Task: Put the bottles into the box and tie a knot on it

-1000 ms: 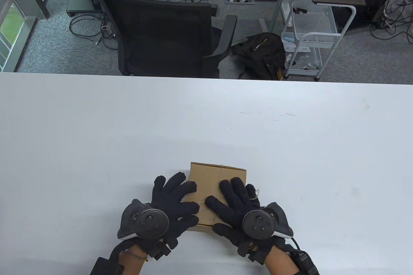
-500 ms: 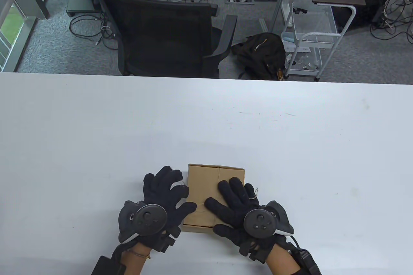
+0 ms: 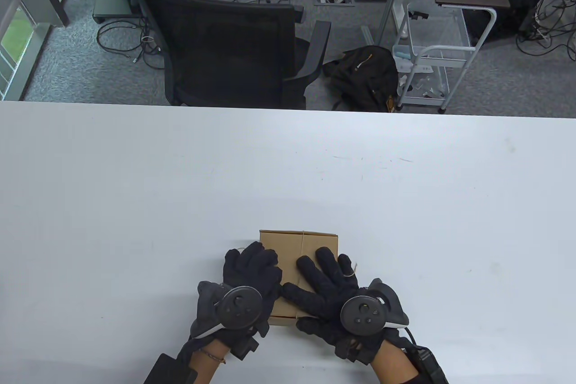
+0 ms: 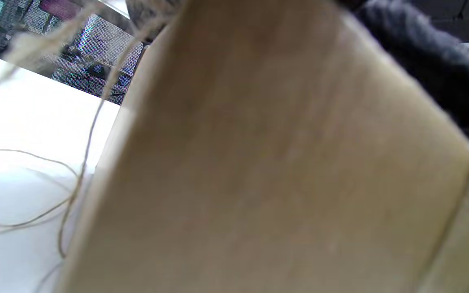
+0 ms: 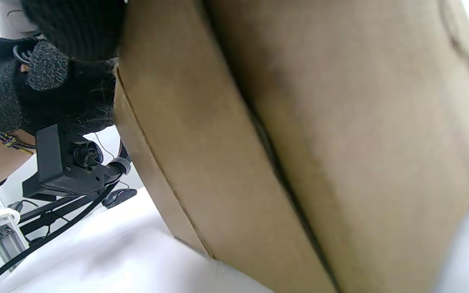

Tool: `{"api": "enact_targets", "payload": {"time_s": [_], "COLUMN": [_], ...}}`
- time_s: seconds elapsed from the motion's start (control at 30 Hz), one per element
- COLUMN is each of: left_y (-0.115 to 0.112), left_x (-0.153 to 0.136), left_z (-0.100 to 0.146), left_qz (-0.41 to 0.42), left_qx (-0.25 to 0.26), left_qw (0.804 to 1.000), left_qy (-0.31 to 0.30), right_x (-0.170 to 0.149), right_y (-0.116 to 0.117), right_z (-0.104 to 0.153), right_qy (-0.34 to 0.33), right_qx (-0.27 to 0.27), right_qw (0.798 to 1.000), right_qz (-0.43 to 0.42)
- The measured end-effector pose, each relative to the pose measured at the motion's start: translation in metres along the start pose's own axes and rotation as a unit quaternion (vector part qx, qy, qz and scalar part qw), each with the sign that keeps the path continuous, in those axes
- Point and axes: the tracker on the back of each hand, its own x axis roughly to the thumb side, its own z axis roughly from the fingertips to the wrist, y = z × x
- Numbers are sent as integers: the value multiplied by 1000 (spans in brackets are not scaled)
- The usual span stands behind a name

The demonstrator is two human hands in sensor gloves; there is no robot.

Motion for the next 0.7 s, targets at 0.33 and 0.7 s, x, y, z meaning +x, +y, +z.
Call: {"api": "enact_targets", "payload": {"time_s": [0.33, 0.7], "left_y": [11, 10], "left_x": [-7, -20], "left_z": [5, 5], "left_qz": [49, 146], "left_qx": [39, 34], "left_qw": [998, 988], "left_qy": [-10, -21], "right_x": [10, 14], "right_y": [-5, -5], "right_z": [-4, -10], "right_qy": [8, 36], "right_qx": [-7, -26], "right_qw": [998, 995], "right_qz": [55, 91]}}
